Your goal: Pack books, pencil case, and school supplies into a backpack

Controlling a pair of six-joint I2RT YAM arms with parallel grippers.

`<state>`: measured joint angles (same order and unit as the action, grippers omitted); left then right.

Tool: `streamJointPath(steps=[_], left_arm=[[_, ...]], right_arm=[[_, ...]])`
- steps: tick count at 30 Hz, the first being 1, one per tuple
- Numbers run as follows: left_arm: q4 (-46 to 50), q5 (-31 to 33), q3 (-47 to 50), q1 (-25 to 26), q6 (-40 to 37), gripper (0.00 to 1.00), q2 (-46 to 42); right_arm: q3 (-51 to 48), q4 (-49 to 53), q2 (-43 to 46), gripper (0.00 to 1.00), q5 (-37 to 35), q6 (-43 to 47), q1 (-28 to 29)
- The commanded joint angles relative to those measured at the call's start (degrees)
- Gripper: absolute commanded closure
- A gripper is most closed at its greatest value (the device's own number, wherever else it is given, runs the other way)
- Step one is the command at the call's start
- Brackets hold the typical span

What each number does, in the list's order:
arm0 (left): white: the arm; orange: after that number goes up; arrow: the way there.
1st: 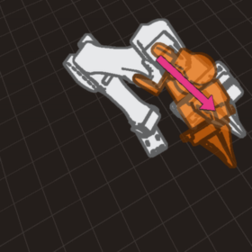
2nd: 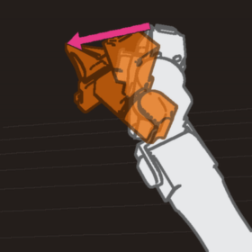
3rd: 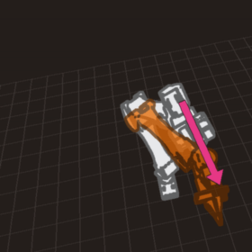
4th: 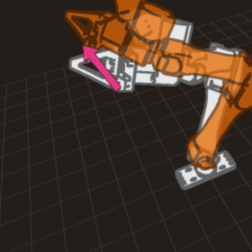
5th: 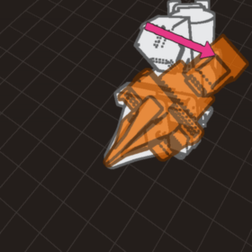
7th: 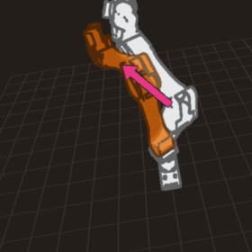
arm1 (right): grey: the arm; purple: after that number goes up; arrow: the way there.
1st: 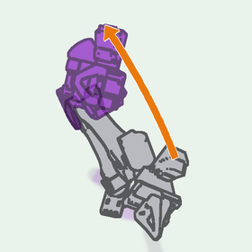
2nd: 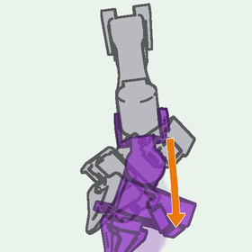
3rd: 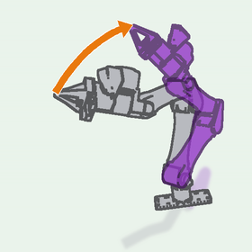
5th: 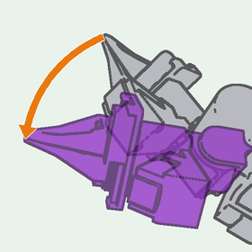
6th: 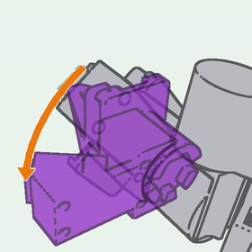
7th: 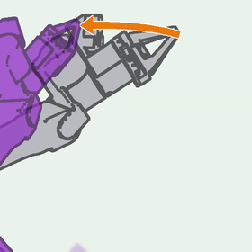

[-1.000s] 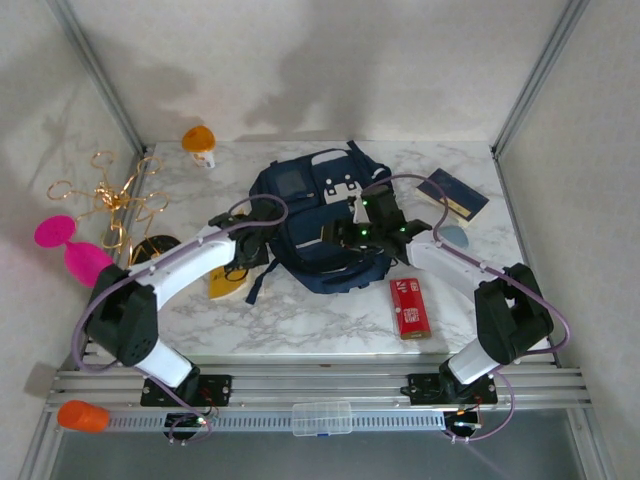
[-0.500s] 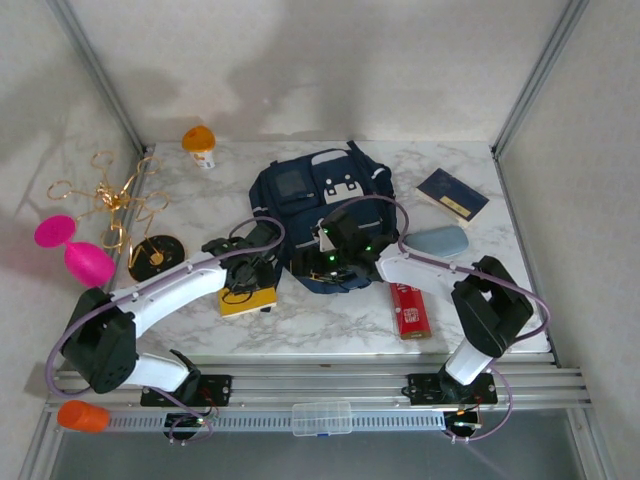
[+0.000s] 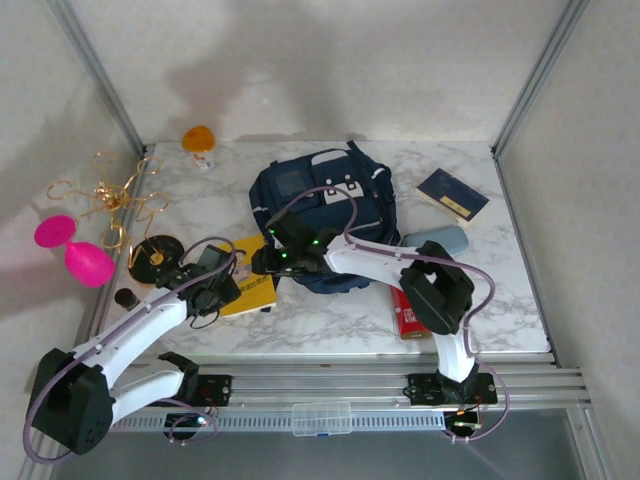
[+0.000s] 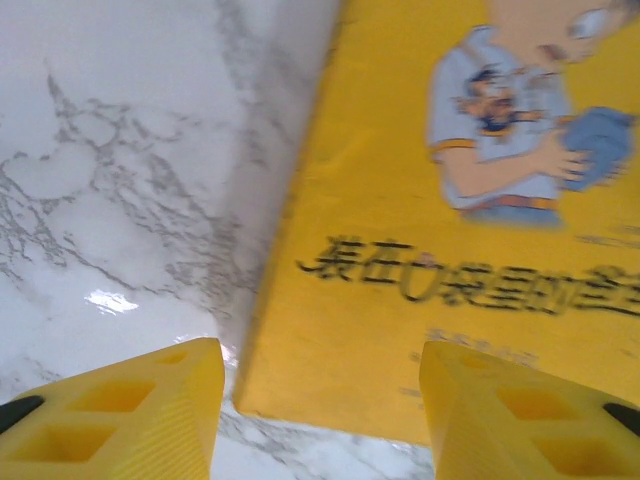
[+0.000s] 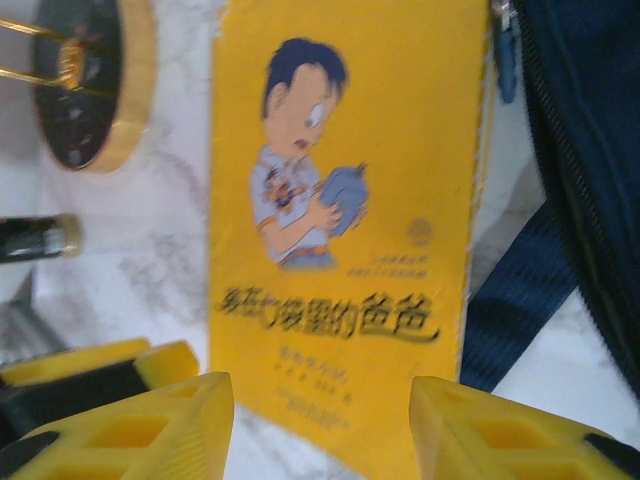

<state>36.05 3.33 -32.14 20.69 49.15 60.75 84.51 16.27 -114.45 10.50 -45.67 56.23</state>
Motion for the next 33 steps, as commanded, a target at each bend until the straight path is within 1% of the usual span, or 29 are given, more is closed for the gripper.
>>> streamJointPath(steps=[1, 4, 10, 12, 14, 17, 21, 24, 26, 28, 31, 33], left_arm=[[-5.01, -0.92, 2.47, -1.72, 1.55, 0.48, 0.69], [-6.45, 2.08, 3.85, -2.82, 2.07, 0.51, 1.78], [-12.75, -0.05, 7.99, -5.2, 2.71, 0.57, 3.19], [-14.58, -1.66, 9.25, -5.47, 2.51, 0.61, 3.7], [-14.6, -1.58, 9.63, -5.52, 2.23, 0.64, 3.89], [-12.89, 0.6, 9.8, -5.48, 2.17, 0.64, 3.85], [-11.63, 2.38, 10.42, -5.55, 2.27, 0.65, 3.93], [-11.78, 2.62, 10.52, -5.48, 2.94, 0.65, 3.93], [-11.63, 3.37, 10.47, -5.52, 2.9, 0.65, 3.76], [-11.61, 3.45, 10.37, -5.48, 2.81, 0.65, 4.1], [-11.79, 3.63, 10.36, -5.54, 2.64, 0.65, 4.98], [-11.52, 3.61, 10.0, -5.48, 2.45, 0.65, 5.42]], right_arm=[[5.18, 6.32, -4.65, 0.49, -5.83, 2.19, 0.03], [8.09, 7.9, -7.98, 0.48, -5.94, 3.01, 0.37], [14.53, 10.29, -13.75, 0.44, -5.22, 4.47, 1.21], [14.98, 8.55, -14.12, 0.43, -1.1, 5.4, 1.47], [15.2, 7.25, -13.57, 0.42, 2.69, 5.61, 1.71], [15.73, 6.68, -12.16, 0.43, 6.61, 6.23, 1.78], [13.81, 3.59, -8.41, 0.45, 11.94, 6.4, 1.37], [12.54, 3.74, -6.95, 0.48, 13.53, 6.2, 1.26], [11.64, 5.46, -6.1, 0.49, 12.07, 5.86, 0.72], [9.68, 4.79, -4.54, 0.48, 10.84, 5.72, -0.03], [7.78, 2.88, -2.97, 0.48, 13.77, 4.88, -0.68], [5.96, 0.92, -1.65, 0.46, 16.07, 4.09, -0.66]])
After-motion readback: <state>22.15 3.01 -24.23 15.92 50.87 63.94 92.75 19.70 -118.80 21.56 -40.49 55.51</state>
